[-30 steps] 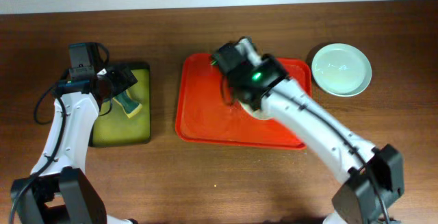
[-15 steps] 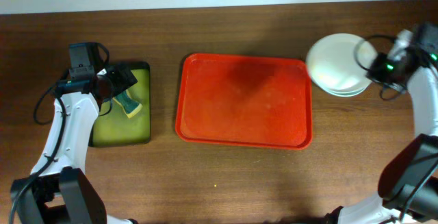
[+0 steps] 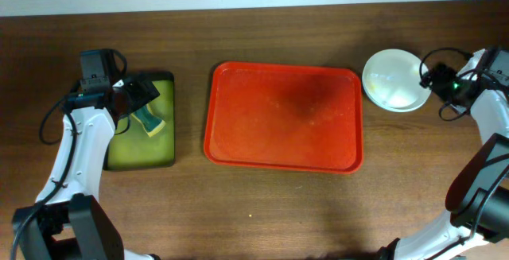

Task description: Clean dirty plates on tray and stack at the side

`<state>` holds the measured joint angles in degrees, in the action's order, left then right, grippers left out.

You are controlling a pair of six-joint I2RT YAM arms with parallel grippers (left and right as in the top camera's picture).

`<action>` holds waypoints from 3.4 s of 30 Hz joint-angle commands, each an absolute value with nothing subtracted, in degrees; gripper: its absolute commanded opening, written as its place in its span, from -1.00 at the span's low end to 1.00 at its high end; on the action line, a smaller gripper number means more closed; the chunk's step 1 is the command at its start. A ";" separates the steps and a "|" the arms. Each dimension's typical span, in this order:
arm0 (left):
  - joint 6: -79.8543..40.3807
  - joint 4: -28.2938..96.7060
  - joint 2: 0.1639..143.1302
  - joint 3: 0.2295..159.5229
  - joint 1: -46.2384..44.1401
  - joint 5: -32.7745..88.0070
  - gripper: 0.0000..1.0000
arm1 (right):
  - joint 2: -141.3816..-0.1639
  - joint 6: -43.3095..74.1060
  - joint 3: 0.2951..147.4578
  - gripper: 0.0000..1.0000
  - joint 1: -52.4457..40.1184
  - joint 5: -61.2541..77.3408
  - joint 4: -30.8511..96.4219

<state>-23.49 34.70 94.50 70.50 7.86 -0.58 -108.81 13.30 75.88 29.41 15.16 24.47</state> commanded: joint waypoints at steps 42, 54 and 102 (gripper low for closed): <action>-23.29 34.65 94.70 70.65 8.01 -0.19 0.99 | -38.68 8.38 47.44 0.97 6.15 14.28 44.86; -23.29 34.65 94.70 70.65 8.03 -0.16 0.99 | -12.45 8.38 24.62 0.97 1.85 12.78 30.59; -23.29 34.65 94.70 70.65 8.03 -0.16 0.98 | -0.19 7.33 0.32 0.97 1.89 5.08 4.10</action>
